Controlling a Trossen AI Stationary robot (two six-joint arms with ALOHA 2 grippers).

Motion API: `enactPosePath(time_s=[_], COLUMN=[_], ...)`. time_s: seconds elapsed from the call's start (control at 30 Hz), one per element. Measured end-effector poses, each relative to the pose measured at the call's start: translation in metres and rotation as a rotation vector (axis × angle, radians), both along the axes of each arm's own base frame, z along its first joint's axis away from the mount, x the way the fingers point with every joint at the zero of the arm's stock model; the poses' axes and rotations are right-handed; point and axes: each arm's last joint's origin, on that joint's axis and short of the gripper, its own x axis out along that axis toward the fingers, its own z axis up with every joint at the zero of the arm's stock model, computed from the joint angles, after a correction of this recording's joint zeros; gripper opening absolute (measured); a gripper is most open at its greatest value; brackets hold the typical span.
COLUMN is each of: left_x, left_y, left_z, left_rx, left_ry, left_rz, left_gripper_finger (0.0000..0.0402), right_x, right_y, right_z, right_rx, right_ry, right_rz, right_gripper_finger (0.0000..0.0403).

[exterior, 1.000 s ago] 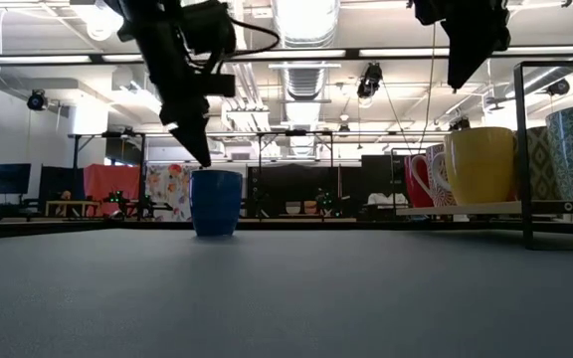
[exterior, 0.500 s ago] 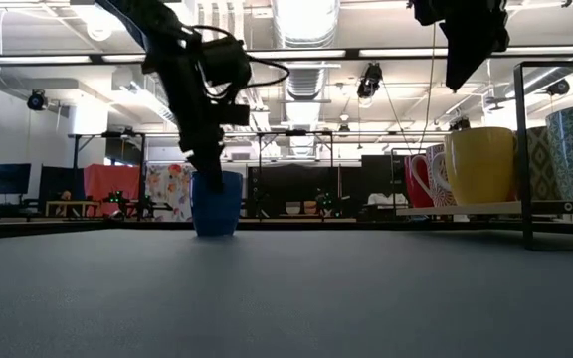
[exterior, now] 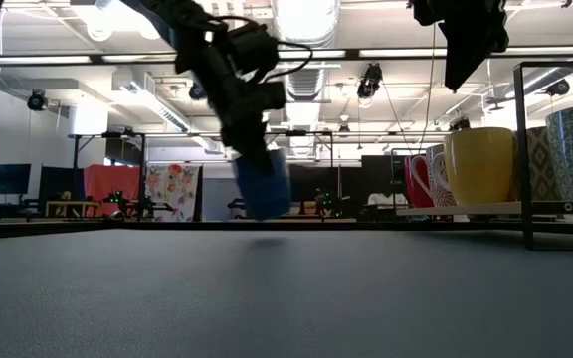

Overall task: Place coffee mugs
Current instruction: Put the blue mug on the shelf

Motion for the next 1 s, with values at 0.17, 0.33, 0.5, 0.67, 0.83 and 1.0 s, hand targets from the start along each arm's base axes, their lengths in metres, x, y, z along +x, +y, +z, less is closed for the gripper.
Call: enactPosePath(time_s=[0.17, 0.33, 0.5, 0.67, 0.83, 1.0], left_x=[0.033, 0.065, 0.087, 0.095, 0.096, 0.098], left_y=[-0.007, -0.028, -0.054, -0.077, -0.086, -0.087], left_z=[0.005, 0.003, 0.001, -0.003, -0.002, -0.01], left_rx=[-0.039, -0.07, -0.07, -0.084, -0.092, -0.097], left_ry=[-0.029, -0.059, -0.06, -0.046, -0.052, -0.032], left_rz=[-0.054, -0.141, -0.209, -0.247, -0.258, -0.252], left_gripper_finger=[0.001, 0.001, 0.001, 0.001, 0.001, 0.0014], right_x=[0.0, 0.0, 0.0, 0.0, 0.0, 0.0], right_y=[0.0, 0.0, 0.0, 0.0, 0.0, 0.0], right_z=[0.0, 0.0, -0.001, -0.001, -0.002, -0.002], right_rx=[0.0, 0.0, 0.0, 0.0, -0.002, -0.003], right_ry=[0.0, 0.001, 0.004, 0.006, 0.009, 0.008], right_rz=[0.0, 0.0, 0.0, 0.0, 0.008, 0.008], right_gripper_finger=[0.0073, 0.0074, 0.0077, 0.0072, 0.0076, 0.0075])
